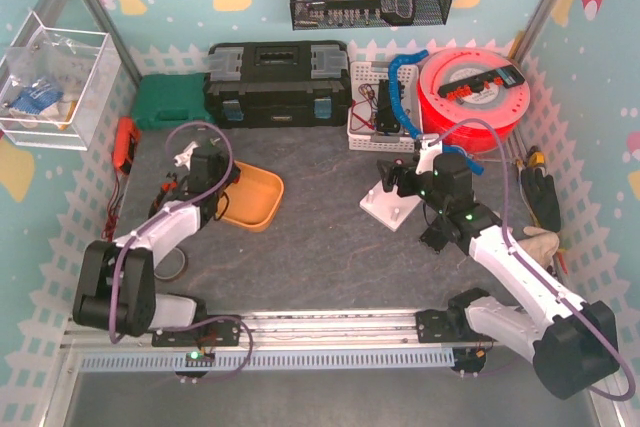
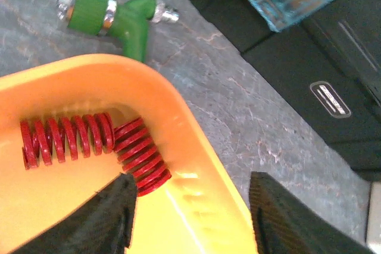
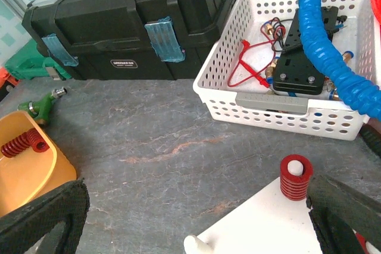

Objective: Install the large spring

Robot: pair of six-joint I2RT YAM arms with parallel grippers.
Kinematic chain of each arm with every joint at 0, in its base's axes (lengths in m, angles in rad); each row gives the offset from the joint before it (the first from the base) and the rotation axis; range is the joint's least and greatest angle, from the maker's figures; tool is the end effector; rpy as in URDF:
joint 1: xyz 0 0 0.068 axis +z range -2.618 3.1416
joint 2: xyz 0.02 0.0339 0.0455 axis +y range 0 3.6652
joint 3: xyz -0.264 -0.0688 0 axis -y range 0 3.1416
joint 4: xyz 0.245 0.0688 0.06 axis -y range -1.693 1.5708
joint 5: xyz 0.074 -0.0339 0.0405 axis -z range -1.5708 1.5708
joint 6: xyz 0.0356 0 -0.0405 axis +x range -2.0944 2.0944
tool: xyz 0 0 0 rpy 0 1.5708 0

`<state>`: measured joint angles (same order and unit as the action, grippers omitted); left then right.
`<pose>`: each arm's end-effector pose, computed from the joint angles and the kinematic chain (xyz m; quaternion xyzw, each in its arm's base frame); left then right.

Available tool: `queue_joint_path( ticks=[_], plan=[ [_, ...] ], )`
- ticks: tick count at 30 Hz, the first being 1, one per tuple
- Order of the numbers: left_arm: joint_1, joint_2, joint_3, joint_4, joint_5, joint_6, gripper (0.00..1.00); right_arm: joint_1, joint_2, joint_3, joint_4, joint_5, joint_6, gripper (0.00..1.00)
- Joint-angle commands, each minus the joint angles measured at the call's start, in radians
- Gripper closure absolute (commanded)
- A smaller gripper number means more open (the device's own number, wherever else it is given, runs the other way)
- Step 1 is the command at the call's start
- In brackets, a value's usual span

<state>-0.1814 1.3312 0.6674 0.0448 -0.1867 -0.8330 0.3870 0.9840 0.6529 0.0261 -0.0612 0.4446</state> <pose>0.2727 -0.0433 0.2030 -0.3237 0.8248 -0.1491 0.4390 0.2117 0.0886 0.2775 0.0051 0.8061 0.2614 0.5309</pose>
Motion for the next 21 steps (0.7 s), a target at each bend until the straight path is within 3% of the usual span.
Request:
queue_joint_path(
  ticks=[1, 7, 21],
  plan=[
    [0.018, 0.048, 0.031, 0.009, -0.001, -0.097, 0.5, 0.006, 0.005, -0.018, 0.023, 0.015, -0.001, 0.02],
    [0.026, 0.107, 0.032, 0.038, -0.022, -0.144, 0.61, 0.006, 0.015, -0.02, 0.025, 0.021, -0.001, 0.01],
    [0.036, 0.232, 0.068, 0.039, 0.005, -0.193, 0.61, 0.006, -0.006, -0.025, 0.026, 0.047, -0.006, 0.02]
  ],
)
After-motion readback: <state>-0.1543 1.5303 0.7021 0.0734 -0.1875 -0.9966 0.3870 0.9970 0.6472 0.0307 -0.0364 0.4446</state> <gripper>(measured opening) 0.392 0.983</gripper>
